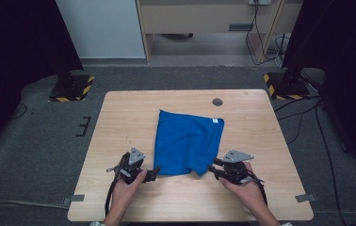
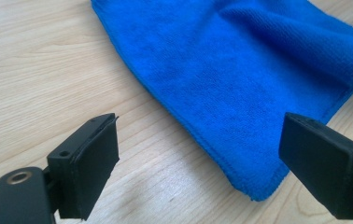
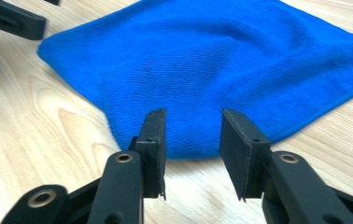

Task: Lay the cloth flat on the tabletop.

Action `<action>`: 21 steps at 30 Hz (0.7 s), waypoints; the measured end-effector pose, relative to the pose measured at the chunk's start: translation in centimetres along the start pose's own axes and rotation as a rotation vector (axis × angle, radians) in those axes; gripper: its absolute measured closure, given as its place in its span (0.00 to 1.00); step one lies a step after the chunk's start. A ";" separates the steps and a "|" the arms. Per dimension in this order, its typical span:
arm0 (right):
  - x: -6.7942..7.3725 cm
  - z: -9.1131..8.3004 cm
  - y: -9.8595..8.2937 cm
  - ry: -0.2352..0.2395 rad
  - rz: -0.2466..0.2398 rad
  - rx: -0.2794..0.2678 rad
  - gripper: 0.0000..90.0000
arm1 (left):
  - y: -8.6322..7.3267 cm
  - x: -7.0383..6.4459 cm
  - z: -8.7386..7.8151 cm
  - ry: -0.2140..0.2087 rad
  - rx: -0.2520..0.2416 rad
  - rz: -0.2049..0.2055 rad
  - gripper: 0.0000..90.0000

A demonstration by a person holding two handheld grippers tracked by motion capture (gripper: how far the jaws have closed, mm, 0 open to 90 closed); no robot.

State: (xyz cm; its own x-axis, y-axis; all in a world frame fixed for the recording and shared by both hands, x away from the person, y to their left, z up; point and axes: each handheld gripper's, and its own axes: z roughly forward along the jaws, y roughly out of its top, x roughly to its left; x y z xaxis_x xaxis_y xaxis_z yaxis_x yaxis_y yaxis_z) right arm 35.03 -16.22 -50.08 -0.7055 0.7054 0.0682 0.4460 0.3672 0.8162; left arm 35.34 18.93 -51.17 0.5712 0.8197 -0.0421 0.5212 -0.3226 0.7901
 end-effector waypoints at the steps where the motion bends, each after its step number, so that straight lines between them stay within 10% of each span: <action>1: 0.2 0.0 0.0 0.004 -0.003 0.000 0.63 | 0.0 0.0 0.1 -0.006 0.007 0.004 0.12; 10: 2.4 1.2 0.3 0.017 -0.051 0.020 0.42 | 0.0 -0.6 0.8 -0.009 0.032 0.041 0.17; 21: 3.9 2.9 -0.2 -0.019 -0.123 0.083 0.43 | -0.3 -0.6 1.2 -0.014 0.087 0.049 0.22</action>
State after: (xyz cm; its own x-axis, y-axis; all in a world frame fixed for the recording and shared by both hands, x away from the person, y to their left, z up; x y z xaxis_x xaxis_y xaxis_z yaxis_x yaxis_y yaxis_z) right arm 33.78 -11.76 -51.62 -0.7475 0.6630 -0.0406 0.4014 0.4996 0.7677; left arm 35.56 17.97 -52.14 0.6062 0.7952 -0.0140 0.5454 -0.4027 0.7351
